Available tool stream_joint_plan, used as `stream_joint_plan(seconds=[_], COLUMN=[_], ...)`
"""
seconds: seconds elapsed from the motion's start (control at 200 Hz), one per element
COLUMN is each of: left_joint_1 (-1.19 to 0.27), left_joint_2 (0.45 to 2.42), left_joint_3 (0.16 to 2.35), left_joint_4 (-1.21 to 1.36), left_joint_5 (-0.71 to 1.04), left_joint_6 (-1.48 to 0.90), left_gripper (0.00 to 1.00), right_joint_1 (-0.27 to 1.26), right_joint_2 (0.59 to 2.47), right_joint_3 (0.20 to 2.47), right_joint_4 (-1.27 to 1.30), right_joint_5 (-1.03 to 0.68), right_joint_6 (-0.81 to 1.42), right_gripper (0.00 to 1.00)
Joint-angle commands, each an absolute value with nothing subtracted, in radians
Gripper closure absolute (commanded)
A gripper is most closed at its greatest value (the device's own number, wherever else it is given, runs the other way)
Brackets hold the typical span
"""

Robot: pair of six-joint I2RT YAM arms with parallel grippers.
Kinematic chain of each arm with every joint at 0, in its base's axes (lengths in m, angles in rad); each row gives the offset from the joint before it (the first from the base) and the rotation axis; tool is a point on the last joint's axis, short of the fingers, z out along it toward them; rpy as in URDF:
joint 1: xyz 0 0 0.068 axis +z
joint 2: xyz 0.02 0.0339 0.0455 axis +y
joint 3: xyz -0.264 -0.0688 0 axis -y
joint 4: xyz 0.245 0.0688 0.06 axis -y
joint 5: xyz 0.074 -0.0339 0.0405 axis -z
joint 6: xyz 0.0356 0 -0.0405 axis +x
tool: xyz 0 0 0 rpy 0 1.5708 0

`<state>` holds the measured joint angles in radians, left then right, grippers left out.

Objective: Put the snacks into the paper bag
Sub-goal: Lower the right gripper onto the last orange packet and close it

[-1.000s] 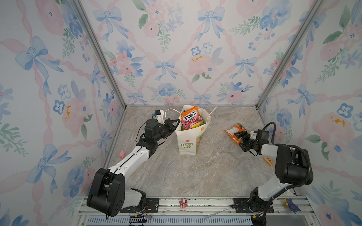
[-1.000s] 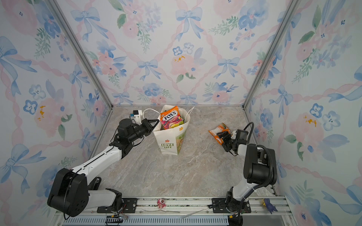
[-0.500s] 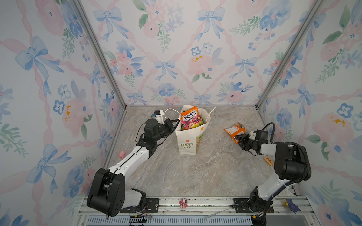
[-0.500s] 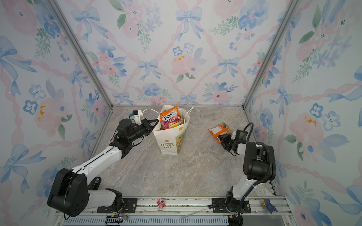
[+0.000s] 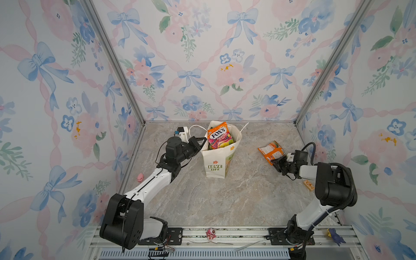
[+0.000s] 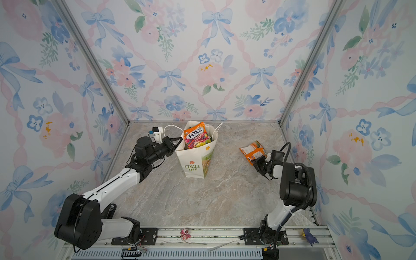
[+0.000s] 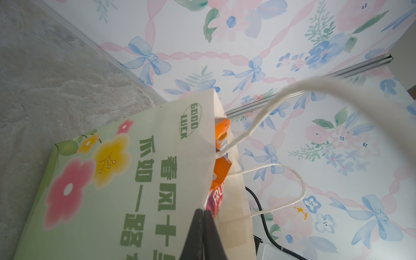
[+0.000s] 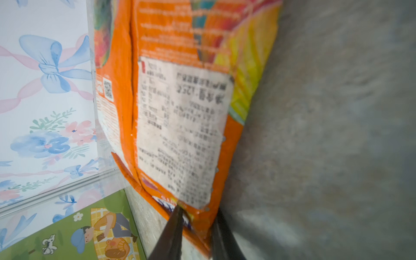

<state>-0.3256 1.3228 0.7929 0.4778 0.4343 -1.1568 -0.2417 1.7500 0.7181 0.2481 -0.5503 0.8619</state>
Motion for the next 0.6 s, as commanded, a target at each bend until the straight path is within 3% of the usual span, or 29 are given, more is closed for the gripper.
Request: stream_joint_plan(seconds=[0.0,0.18,0.595], left_joint_1=[-0.319,-0.317,-0.316], left_joint_2=[1.299,1.301,1.294], left_joint_3=[0.772,0.773,0.77], left_joint_4=[0.466,0.467,0.467], left_joint_5=[0.451,0.453,0.454], left_joint_6=[-1.16,-1.16,-1.16], left_gripper=[1.0,1.0,1.0], right_joint_1=[-0.25,-0.254,-0.257], right_joint_2=[1.769,1.758,1.661], right_joint_3=[0.707,0.705,0.717], right_joint_4=[0.215,0.234,0.284], right_joint_5=[-0.545,-0.569,-0.627], right_joint_6=[0.851,0.847,0.81], right_gripper=[0.82,1.0,1.0])
